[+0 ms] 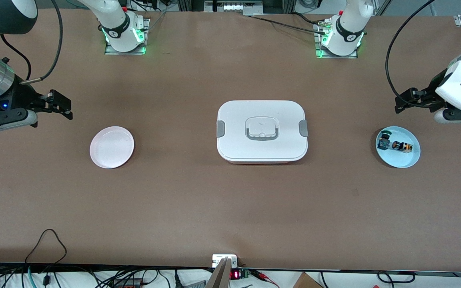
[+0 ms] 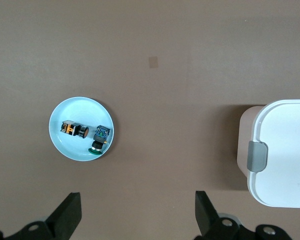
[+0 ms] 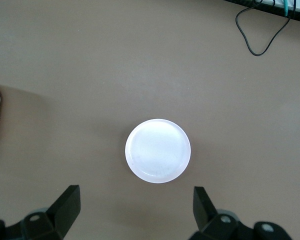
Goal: Transfer orange switch to right arm and place
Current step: 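Move the left gripper down toward the switches on the blue plate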
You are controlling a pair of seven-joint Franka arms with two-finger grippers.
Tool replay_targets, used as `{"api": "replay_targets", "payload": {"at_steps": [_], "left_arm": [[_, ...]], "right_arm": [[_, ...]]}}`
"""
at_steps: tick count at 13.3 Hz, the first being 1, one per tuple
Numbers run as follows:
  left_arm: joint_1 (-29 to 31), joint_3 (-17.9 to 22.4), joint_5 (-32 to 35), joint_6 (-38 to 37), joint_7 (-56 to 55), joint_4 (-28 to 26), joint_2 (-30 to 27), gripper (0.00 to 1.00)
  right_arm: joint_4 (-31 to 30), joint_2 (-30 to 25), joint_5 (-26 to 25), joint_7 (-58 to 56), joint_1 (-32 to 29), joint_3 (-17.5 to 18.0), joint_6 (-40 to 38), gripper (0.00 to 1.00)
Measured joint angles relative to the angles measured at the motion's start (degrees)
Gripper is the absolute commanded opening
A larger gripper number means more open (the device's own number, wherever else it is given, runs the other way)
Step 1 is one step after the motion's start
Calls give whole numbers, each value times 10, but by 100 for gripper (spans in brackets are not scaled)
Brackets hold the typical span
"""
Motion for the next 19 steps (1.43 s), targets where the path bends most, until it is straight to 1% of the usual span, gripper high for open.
{"api": "replay_targets", "payload": {"at_steps": [9,12,16,19], "left_arm": [[0,0,0,-4,0,0,2,100],[-1,-1,0,-42,0,0,9,100],[1,0,0,-87,0,13,39,100],[29,3,0,-103,4,23,63,100]], "right_arm": [[0,0,0,0,0,0,0,100],[0,0,0,0,0,0,0,100],[0,0,0,0,0,0,0,100],[0,0,0,0,0,0,0,100]]}}
